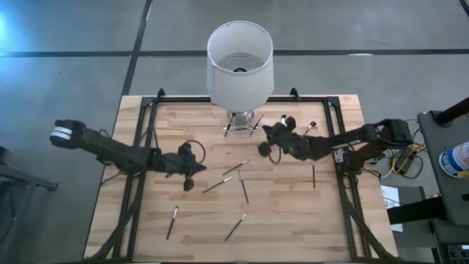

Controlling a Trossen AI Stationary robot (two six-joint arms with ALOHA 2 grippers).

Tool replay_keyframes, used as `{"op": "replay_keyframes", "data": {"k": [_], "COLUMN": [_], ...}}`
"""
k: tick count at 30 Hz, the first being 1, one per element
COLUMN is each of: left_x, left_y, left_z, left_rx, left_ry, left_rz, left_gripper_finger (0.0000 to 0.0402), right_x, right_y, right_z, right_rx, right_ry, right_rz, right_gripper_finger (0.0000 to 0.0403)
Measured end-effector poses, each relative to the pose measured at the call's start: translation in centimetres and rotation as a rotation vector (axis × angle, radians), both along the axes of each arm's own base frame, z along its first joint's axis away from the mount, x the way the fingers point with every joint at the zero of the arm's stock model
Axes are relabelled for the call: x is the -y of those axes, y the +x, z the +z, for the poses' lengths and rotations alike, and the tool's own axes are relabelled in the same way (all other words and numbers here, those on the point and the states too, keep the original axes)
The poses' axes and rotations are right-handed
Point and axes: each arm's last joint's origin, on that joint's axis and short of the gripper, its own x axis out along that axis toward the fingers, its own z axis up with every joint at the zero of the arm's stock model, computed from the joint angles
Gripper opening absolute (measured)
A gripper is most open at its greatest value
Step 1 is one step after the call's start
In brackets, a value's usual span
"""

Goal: Put items in baskets/containers
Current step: Put the black eyeshadow brush into the transparent organizer

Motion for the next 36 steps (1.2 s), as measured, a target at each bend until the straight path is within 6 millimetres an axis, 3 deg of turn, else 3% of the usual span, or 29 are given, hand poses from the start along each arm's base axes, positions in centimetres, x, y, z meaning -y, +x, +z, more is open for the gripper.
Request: {"op": "replay_keyframes", "data": {"k": [5, 11, 16, 23, 36], "left_x": [1.9, 2.8, 3.8, 4.1, 2.9], "left_y": [0.6, 2.6, 5.8, 9.6, 12.8], "left_z": [0.8, 0.3, 0.1, 0.1, -1.8], "left_rx": [-0.011, -0.14, -0.234, -0.331, -0.421], "left_ry": [-0.026, -0.068, -0.05, -0.018, 0.026], "left_rz": [0.109, 0.129, 0.117, 0.096, 0.102], "left_gripper_finger": [0.0006, 0.0053, 0.0087, 0.0094, 0.0094], "right_x": [-3.2, -5.7, -6.1, -6.2, -6.3], "right_y": [-1.4, -2.4, -2.6, -2.6, -2.7], "right_z": [0.0, 0.1, 0.5, 0.5, 0.4], "right_rx": [0.013, 0.021, 0.029, 0.015, 0.005], "right_ry": [-0.048, -0.115, -0.123, -0.135, -0.14], "right_rz": [0.04, 0.046, 0.055, 0.07, 0.077], "right_gripper_finger": [0.0009, 0.0008, 0.0008, 0.0008, 0.0008]}}
